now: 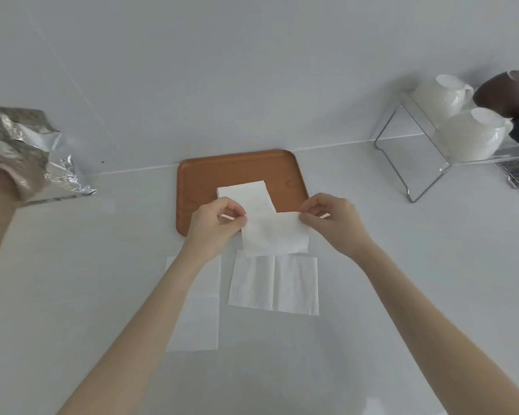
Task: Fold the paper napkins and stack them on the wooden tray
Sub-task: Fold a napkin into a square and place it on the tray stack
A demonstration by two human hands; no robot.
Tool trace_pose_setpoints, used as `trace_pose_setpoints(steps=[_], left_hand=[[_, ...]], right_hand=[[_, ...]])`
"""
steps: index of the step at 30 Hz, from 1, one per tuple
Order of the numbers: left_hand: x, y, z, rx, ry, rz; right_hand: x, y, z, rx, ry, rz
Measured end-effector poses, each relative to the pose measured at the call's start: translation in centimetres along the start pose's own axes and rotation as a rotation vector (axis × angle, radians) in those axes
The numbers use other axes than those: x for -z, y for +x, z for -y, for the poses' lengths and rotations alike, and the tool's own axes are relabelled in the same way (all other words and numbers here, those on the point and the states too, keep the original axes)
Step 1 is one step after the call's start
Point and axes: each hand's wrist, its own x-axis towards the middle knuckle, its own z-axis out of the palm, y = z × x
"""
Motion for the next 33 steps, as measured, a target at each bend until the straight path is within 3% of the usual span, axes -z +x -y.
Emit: trace_pose_setpoints(steps=[10, 17, 23, 33], left_hand=[[3.5, 6.5, 1.8, 0.065, -0.022, -0.173], [2.9, 10.9, 5.0, 0.157, 0.047, -0.174], [1.3, 12.8, 7.4, 0.202, 0.14, -0.142], [0.8, 13.3, 8.3, 0.16, 0.24, -0.176]], right_hand=[[-3.9, 9.8, 2.0, 0.025, 0.04, 0.131], [-6.2, 14.7, -0.8, -0.073, 0.035, 0.179], [-7.8, 16.2, -3.9, -0.185, -0.044, 0.144], [-9.0, 16.3, -4.5, -0.115, -0.138, 0.035]])
